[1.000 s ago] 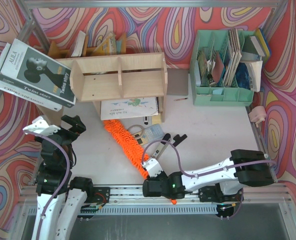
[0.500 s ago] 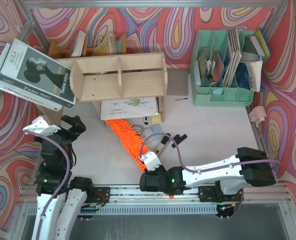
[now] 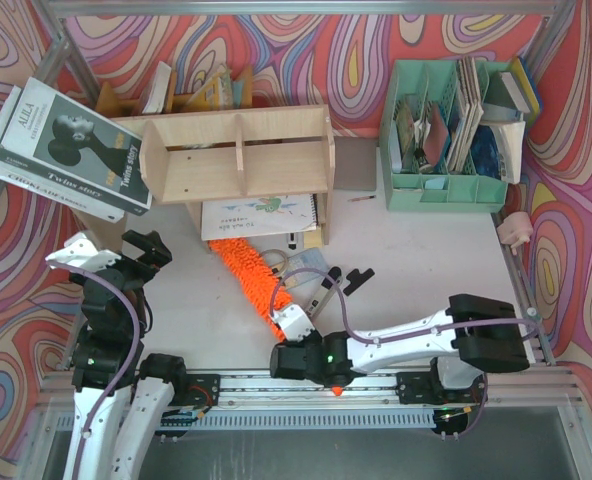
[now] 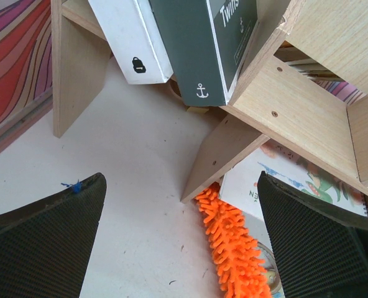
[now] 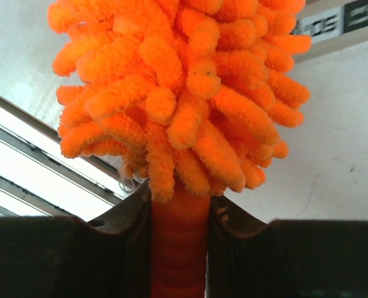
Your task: Dust the bookshelf with a duster
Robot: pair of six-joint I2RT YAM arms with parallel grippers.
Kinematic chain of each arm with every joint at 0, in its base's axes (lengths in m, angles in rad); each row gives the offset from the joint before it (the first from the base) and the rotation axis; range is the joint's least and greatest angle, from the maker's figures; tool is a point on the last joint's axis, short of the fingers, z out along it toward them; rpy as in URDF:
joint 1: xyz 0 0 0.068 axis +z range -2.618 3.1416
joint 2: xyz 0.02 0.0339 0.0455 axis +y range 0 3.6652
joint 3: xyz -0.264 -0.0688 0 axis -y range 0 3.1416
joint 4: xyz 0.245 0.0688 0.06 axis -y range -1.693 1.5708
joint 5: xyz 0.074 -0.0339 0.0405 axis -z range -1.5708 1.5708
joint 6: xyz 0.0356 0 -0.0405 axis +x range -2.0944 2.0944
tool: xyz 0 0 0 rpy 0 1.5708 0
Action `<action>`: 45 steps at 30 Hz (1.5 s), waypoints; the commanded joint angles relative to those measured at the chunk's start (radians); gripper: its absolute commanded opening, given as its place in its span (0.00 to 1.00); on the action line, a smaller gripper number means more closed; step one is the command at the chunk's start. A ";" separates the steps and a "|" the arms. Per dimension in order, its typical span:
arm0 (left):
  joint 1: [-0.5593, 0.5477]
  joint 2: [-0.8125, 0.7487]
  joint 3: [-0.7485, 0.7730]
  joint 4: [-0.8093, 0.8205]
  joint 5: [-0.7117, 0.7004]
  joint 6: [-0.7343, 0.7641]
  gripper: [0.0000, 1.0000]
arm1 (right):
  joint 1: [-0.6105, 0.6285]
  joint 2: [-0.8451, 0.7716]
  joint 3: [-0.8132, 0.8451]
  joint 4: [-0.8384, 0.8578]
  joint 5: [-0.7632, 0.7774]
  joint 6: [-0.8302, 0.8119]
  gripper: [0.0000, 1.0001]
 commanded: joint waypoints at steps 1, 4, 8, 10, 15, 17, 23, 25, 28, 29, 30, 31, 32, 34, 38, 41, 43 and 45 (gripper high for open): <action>0.008 -0.013 -0.003 0.016 0.004 -0.007 0.98 | 0.000 -0.093 0.093 -0.001 0.156 -0.060 0.00; 0.008 -0.017 -0.003 0.015 0.002 -0.007 0.98 | -0.012 -0.111 0.078 0.013 0.150 -0.060 0.00; 0.008 -0.020 -0.002 0.013 0.004 -0.008 0.99 | -0.033 -0.063 0.014 0.082 0.050 -0.038 0.00; 0.008 -0.019 -0.001 0.011 0.005 -0.008 0.99 | -0.035 -0.016 0.007 0.099 0.015 -0.028 0.00; 0.008 -0.018 -0.002 0.013 0.007 -0.009 0.98 | -0.036 0.007 0.058 0.063 0.054 -0.036 0.00; 0.008 -0.016 -0.002 0.013 0.008 -0.009 0.98 | -0.037 -0.023 0.080 0.049 0.087 -0.051 0.00; 0.008 -0.019 0.001 0.011 0.008 -0.011 0.99 | -0.044 -0.089 0.115 0.020 0.145 -0.076 0.00; 0.008 -0.019 0.000 0.011 0.008 -0.011 0.99 | -0.057 -0.083 0.081 0.052 0.112 -0.075 0.00; 0.008 -0.018 0.000 0.010 0.008 -0.010 0.98 | -0.079 -0.058 0.017 0.114 0.029 -0.058 0.00; 0.008 -0.017 0.000 0.010 0.005 -0.011 0.99 | -0.081 -0.050 0.003 0.130 0.012 -0.048 0.00; 0.008 -0.016 0.000 0.010 0.006 -0.011 0.99 | -0.082 -0.043 -0.005 0.143 0.000 -0.043 0.00; 0.008 -0.014 0.000 0.011 0.007 -0.011 0.99 | -0.082 -0.032 -0.004 0.143 -0.008 -0.039 0.00; 0.008 -0.012 -0.001 0.011 0.009 -0.011 0.99 | -0.082 -0.022 0.000 0.136 -0.009 -0.035 0.00; 0.008 -0.008 -0.001 0.011 0.010 -0.013 0.99 | -0.082 -0.007 0.025 0.103 0.009 -0.025 0.00; 0.008 -0.004 -0.001 0.011 0.010 -0.011 0.98 | -0.082 -0.062 0.053 0.069 0.083 -0.030 0.00; 0.008 -0.004 -0.001 0.011 0.010 -0.011 0.98 | -0.081 -0.132 0.068 0.056 0.135 -0.026 0.00; 0.009 -0.005 -0.001 0.011 0.008 -0.011 0.99 | -0.082 -0.174 0.060 0.059 0.159 -0.019 0.00; 0.009 -0.008 -0.001 0.011 0.007 -0.011 0.99 | -0.082 -0.200 0.045 0.047 0.185 0.011 0.00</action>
